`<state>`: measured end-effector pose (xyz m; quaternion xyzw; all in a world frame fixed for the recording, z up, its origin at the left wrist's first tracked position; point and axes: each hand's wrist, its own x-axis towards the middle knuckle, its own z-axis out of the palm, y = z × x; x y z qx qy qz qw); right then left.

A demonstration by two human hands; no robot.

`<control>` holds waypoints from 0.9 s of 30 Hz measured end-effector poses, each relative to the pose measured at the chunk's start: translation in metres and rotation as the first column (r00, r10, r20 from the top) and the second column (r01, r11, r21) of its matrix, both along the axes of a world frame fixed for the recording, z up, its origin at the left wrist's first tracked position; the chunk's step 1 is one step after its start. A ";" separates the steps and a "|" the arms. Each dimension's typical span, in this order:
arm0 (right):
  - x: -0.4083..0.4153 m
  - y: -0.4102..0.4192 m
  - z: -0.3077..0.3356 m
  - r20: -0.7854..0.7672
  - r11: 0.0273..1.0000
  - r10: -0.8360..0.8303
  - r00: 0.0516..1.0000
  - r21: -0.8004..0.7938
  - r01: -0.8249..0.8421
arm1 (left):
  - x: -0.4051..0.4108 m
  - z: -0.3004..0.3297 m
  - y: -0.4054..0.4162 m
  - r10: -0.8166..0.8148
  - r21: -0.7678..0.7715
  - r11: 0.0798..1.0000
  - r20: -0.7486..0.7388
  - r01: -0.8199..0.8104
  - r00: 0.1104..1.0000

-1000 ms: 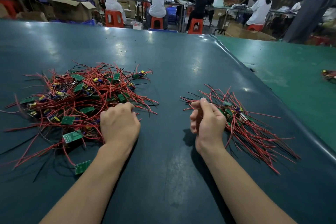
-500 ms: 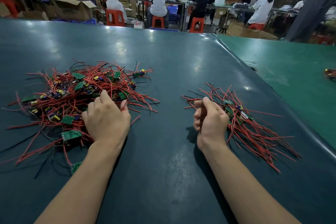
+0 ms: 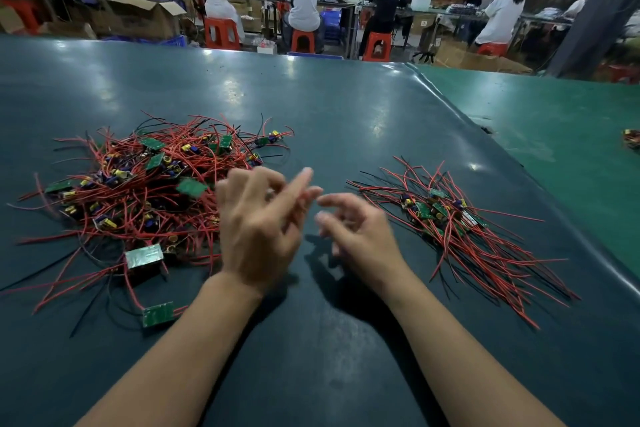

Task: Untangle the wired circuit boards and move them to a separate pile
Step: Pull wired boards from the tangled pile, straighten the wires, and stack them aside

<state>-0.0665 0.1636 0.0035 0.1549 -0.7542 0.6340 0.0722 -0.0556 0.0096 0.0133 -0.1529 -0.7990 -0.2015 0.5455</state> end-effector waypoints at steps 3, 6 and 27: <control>0.004 -0.001 -0.005 -0.146 0.945 0.175 0.974 0.301 -0.124 | 0.007 -0.002 0.021 -0.338 -0.129 0.931 0.040 0.340 0.940; 0.004 0.003 -0.003 -0.098 0.975 0.088 0.991 0.214 -0.065 | 0.008 -0.001 0.030 -0.476 -0.137 0.862 0.111 0.488 0.873; 0.000 0.009 0.021 0.287 0.835 0.159 0.945 -0.550 0.026 | 0.000 -0.009 0.007 -0.425 0.333 0.891 0.375 0.308 0.824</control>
